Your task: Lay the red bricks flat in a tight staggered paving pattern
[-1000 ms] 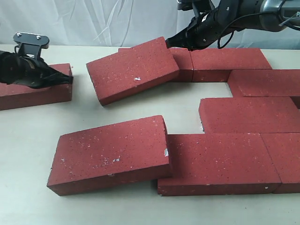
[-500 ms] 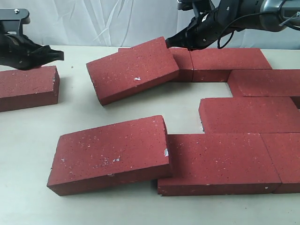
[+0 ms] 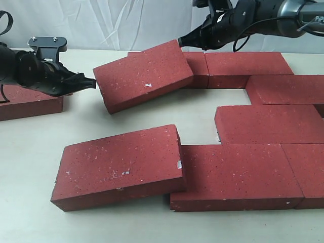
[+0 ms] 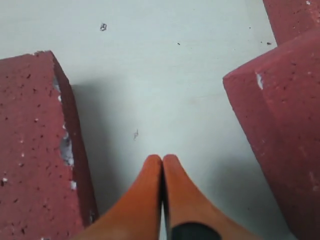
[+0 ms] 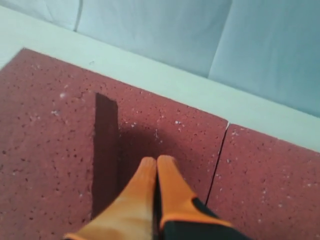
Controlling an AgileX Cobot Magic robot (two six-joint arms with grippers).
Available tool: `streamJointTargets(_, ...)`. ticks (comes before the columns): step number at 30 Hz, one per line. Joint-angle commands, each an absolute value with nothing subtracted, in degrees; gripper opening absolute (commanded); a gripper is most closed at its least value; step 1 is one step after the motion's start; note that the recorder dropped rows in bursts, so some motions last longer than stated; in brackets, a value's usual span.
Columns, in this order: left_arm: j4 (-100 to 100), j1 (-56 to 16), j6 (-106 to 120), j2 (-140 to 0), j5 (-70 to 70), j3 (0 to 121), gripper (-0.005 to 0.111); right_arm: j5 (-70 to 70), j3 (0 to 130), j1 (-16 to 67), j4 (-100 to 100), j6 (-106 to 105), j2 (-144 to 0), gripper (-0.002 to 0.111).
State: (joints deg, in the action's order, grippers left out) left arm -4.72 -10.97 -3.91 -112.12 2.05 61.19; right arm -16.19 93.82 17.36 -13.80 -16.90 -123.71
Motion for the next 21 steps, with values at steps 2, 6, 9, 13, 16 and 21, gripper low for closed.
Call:
streamJointTargets(2, -6.18, -11.75, -4.13, -114.04, 1.06, 61.16, 0.0, -15.34, 94.09, 17.34, -13.58, -16.87, -126.51, -0.001)
streamJointTargets(6, -6.35, -13.32, -4.13, -114.61, 0.95, 61.16, 0.0, -14.67, 94.09, 17.34, -13.87, -16.87, -127.46, -0.001)
streamJointTargets(9, -6.21, -14.43, -3.98, -114.61, 0.6, 61.41, 0.0, -14.66, 94.09, 17.63, -17.57, -16.87, -128.08, -0.001)
streamJointTargets(13, -5.7, -14.81, -3.98, -114.61, 1.72, 62.31, 0.0, -15.6, 94.09, 18.86, -18.32, -16.87, -128.57, -0.001)
streamJointTargets(16, -5.55, -14.81, -3.98, -114.61, 1.72, 62.31, 0.0, -16.86, 94.09, 20.11, -17.99, -17.02, -128.32, -0.001)
streamJointTargets(21, -1.4, -14.81, -3.87, -114.61, 4.48, 62.31, 0.0, -21.13, 94.09, 21.28, -20.96, -17.02, -126.21, -0.001)
